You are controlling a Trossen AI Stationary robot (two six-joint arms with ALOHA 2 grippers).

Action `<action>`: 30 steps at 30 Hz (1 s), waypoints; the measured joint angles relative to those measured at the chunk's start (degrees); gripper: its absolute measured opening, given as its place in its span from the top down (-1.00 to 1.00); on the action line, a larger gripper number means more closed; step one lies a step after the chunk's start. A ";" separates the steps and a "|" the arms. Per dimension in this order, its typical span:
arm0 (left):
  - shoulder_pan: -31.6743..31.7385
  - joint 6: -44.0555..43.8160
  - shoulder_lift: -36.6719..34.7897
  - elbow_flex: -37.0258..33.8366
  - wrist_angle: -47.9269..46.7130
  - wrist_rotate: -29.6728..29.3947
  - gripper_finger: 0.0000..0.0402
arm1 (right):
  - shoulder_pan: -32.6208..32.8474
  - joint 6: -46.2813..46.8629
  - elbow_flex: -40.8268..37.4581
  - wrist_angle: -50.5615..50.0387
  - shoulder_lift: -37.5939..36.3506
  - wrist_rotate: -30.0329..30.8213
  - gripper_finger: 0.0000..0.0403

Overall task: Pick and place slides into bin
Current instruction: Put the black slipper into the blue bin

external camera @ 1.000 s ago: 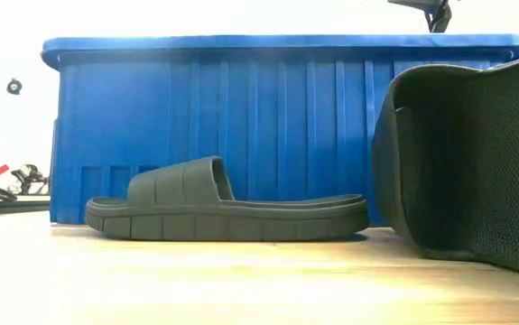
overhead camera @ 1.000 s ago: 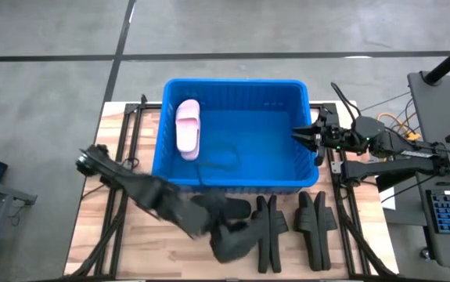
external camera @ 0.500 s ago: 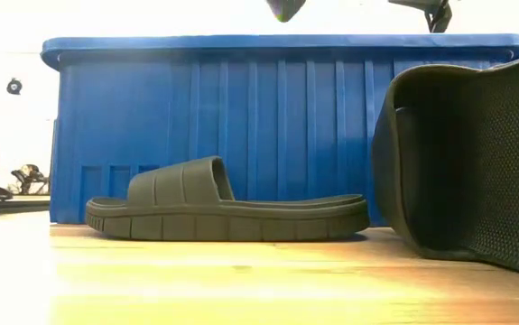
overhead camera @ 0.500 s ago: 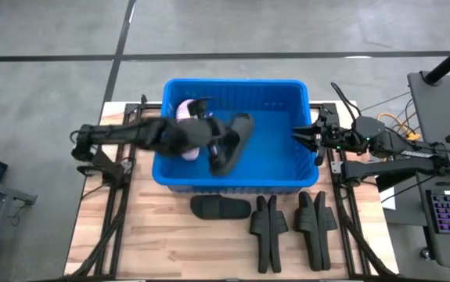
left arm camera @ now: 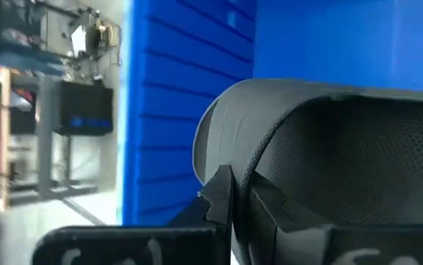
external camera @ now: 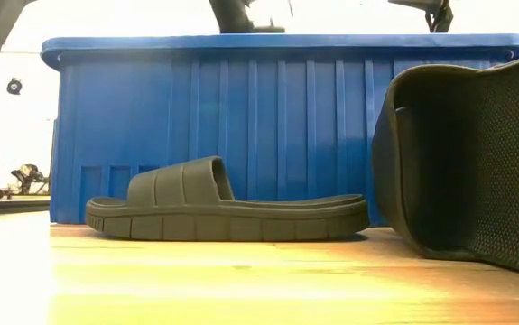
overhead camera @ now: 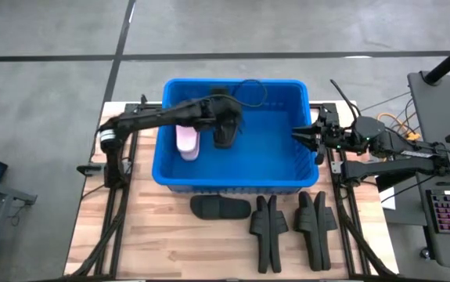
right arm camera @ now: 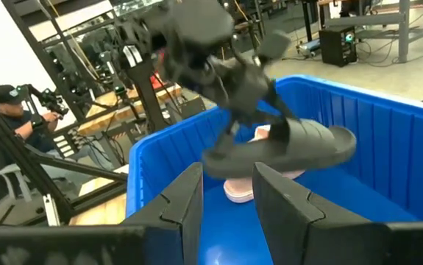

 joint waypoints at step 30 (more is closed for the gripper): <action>3.62 3.84 1.40 -34.82 33.16 -13.67 1.00 | 0.00 3.02 0.00 -0.02 0.00 -0.01 0.45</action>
